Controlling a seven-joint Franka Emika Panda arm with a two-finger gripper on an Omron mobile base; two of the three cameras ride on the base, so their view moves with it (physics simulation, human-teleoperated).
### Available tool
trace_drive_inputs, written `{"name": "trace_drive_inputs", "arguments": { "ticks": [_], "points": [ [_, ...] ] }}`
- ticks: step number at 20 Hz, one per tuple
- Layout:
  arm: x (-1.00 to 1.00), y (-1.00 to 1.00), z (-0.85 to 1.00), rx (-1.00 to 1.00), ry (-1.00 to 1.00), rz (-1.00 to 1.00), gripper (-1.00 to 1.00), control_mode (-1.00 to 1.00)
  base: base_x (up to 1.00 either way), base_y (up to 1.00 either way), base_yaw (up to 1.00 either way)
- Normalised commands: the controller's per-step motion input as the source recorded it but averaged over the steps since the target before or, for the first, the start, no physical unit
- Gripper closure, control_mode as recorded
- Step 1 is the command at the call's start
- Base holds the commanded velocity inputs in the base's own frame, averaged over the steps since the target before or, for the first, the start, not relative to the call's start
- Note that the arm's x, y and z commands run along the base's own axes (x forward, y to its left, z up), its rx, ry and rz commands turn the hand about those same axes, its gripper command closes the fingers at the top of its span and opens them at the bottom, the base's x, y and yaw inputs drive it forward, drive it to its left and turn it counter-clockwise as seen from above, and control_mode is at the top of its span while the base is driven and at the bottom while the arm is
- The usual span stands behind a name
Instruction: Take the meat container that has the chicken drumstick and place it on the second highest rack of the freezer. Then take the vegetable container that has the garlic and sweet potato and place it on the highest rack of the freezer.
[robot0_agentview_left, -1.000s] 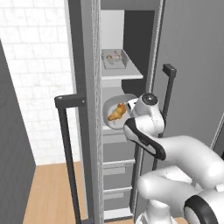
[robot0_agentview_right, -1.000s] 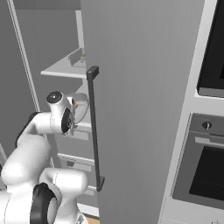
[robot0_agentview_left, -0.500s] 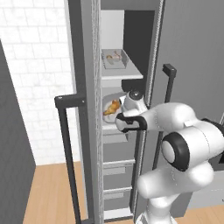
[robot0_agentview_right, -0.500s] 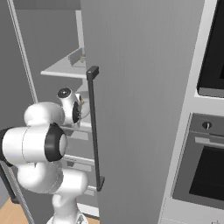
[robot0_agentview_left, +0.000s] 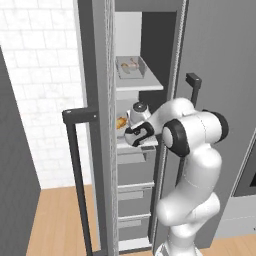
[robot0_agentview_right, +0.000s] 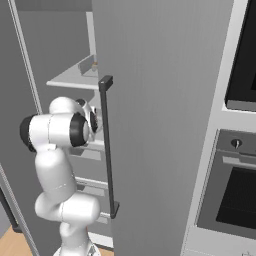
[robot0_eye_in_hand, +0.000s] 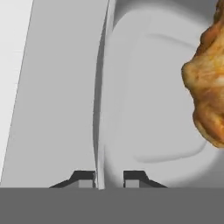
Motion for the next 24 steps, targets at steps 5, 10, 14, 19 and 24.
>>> {"name": "trace_drive_inputs", "arguments": {
  "ticks": [5, 10, 14, 19, 24],
  "points": [
    [0.26, 0.14, -0.12, -0.01, -0.01, -0.03, -1.00, -1.00, 0.00, 0.00, 0.00],
    [-0.42, 0.04, 0.22, 0.00, -0.14, 0.00, -1.00, -1.00, 0.00, 0.00, 0.00],
    [-0.91, 0.00, 0.45, 0.00, -0.21, 0.00, -1.00, -1.00, 0.00, 0.00, 0.00],
    [-1.00, 0.00, 0.54, 0.00, -0.21, 0.00, -1.00, -1.00, 0.00, 0.00, 0.00],
    [-1.00, 0.00, 0.70, 0.01, -0.13, 0.00, -1.00, -1.00, 0.00, 0.00, 0.00]
  ]
}}
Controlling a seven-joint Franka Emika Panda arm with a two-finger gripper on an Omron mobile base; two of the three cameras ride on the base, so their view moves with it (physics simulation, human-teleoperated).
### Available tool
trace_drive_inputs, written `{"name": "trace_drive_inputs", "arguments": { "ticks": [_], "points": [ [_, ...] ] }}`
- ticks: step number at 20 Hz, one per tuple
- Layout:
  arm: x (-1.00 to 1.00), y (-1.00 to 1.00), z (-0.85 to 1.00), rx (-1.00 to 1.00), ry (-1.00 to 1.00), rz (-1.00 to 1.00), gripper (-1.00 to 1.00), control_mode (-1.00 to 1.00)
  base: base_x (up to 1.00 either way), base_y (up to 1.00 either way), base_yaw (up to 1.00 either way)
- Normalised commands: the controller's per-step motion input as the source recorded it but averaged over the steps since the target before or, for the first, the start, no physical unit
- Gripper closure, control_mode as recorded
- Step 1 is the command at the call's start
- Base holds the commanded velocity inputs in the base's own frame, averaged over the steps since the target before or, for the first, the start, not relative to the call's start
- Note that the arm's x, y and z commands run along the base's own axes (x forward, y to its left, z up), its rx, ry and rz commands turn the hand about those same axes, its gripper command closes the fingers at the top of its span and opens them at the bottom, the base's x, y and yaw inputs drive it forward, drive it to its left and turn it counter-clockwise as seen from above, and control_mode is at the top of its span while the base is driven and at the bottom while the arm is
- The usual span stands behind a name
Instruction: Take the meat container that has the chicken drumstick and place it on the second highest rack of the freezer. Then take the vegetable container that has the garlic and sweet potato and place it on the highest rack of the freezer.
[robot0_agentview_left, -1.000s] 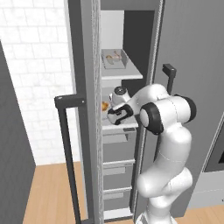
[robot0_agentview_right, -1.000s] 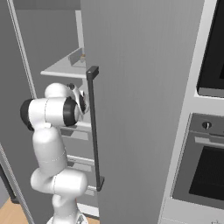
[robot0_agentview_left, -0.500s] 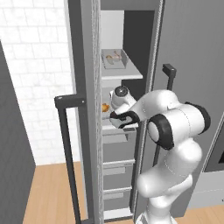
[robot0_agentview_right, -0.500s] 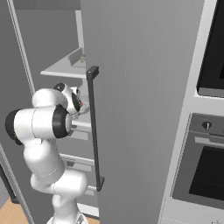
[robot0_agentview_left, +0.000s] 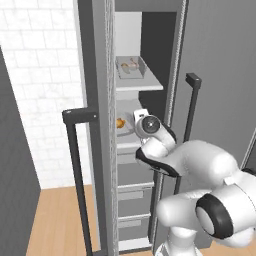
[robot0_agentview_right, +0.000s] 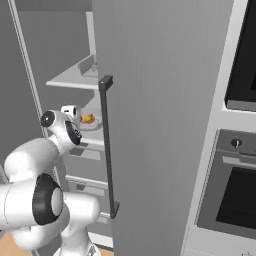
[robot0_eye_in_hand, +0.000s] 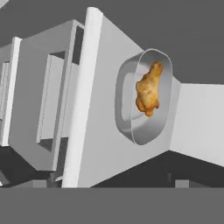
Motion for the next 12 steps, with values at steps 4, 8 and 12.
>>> {"name": "trace_drive_inputs", "arguments": {
  "ticks": [4, 8, 12],
  "points": [
    [-1.00, 0.00, 0.69, 0.07, -0.01, 0.00, -1.00, -1.00, 0.00, 0.00, 0.00],
    [-1.00, 0.00, 0.53, 0.09, 0.00, 0.00, -1.00, -1.00, 0.00, 0.00, 0.00],
    [-0.96, 0.00, 0.14, 0.09, 0.07, 0.00, -1.00, -1.00, 0.00, 0.00, 0.00]
  ]
}}
